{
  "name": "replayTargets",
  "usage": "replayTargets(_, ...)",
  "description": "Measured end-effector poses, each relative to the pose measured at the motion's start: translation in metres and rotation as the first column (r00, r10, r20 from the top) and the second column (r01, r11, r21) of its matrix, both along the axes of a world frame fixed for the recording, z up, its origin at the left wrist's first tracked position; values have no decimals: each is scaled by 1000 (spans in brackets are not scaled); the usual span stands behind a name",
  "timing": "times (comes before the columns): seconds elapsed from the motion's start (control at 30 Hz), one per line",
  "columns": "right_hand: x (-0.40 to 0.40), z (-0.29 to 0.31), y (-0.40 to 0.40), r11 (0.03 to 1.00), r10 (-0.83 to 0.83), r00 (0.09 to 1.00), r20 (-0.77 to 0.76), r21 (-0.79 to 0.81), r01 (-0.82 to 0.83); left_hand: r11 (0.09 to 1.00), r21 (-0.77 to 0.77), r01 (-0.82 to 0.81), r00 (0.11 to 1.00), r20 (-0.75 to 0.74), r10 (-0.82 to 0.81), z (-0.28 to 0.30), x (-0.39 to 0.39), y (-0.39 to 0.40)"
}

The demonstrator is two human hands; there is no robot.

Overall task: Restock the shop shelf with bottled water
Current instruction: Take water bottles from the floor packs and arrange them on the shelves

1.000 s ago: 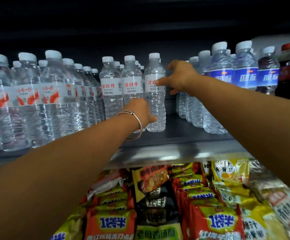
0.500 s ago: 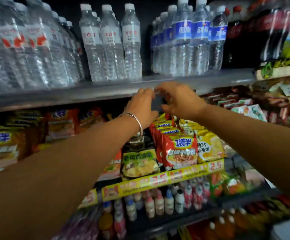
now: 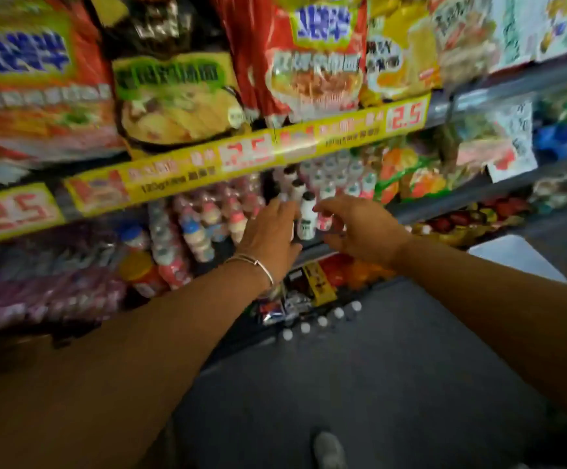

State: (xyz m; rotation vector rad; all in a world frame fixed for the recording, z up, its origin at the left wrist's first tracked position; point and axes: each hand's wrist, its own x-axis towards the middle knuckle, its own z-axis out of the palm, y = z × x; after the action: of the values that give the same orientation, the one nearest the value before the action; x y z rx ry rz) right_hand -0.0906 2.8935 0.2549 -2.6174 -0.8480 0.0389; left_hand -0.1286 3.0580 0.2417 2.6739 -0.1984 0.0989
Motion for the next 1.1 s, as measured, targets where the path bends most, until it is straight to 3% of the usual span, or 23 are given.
replayTargets(0.33, -6, -331, 1, 997, -73, 912, -403, -23, 70, 993, 12, -113, 942, -317, 111, -307, -14, 3)
replayTargets(0.47, -11, -449, 25, 999, -37, 874, -485, -23, 29, 982, 32, -184, 896, -405, 181, -411, -20, 17)
replayTargets(0.57, -15, -515, 43, 995, -101, 850, -518, -54, 86, 977, 14, -214, 860, -472, 195, -473, -19, 26)
replayTargets(0.73, -14, -590, 67, 976, -149, 829, -539, 54, 211, 963, -5, -270, 843, -485, 234, -541, -14, 35)
replayTargets(0.93, -10, -630, 89, 913, -308, 808, -503, 85, 400, 958, 50, -282, 834, -481, 271, -581, -9, 43)
replayTargets(1.1, -12, -644, 98, 940, -314, 849, -425, -12, 342, 950, 91, -298, 803, -516, 300, -596, -11, 49)
